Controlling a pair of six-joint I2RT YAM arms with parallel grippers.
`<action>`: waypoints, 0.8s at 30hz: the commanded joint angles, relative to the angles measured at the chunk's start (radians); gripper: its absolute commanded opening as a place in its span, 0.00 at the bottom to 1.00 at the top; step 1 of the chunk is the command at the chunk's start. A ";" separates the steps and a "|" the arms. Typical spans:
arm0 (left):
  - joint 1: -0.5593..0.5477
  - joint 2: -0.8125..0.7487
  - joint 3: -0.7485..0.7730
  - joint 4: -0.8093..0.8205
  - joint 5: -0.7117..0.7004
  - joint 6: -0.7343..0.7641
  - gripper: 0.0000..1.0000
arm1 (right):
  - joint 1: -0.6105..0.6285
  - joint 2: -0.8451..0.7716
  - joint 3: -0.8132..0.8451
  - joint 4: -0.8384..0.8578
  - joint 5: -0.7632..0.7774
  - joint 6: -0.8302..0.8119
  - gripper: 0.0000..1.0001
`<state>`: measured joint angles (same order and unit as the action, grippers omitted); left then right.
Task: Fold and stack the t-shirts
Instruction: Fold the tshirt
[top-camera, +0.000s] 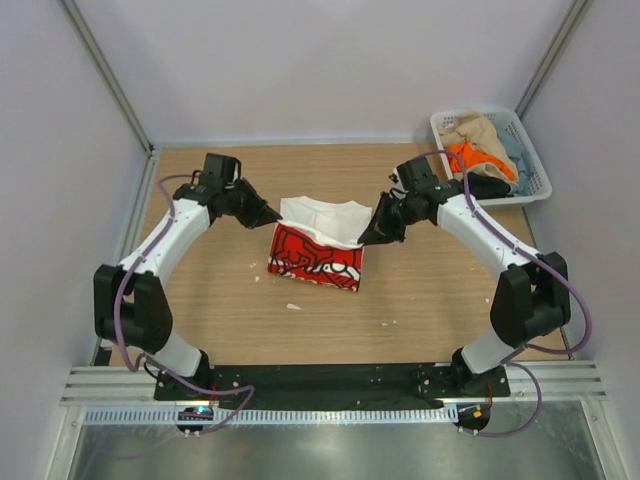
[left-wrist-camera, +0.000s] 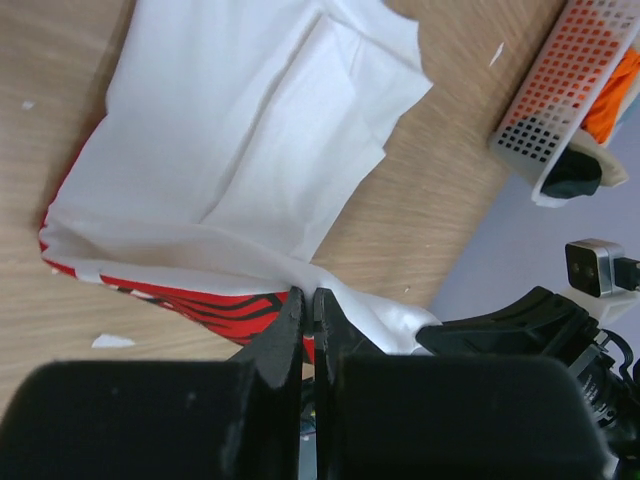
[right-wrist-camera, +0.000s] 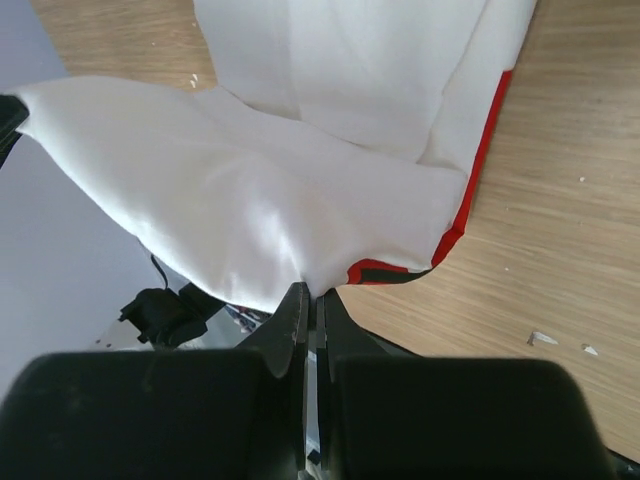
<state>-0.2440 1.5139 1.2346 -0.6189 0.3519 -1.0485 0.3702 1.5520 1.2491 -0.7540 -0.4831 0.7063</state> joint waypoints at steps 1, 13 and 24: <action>0.023 0.081 0.124 0.065 0.117 0.056 0.00 | -0.043 0.049 0.124 -0.034 -0.074 -0.059 0.01; 0.037 0.330 0.371 0.104 0.157 0.044 0.00 | -0.152 0.264 0.334 -0.076 -0.156 -0.103 0.01; 0.041 0.532 0.586 0.176 0.208 0.019 0.00 | -0.206 0.414 0.516 -0.131 -0.175 -0.131 0.01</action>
<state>-0.2123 2.0277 1.7412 -0.5255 0.5053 -1.0145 0.1734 1.9530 1.6894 -0.8600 -0.6285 0.5976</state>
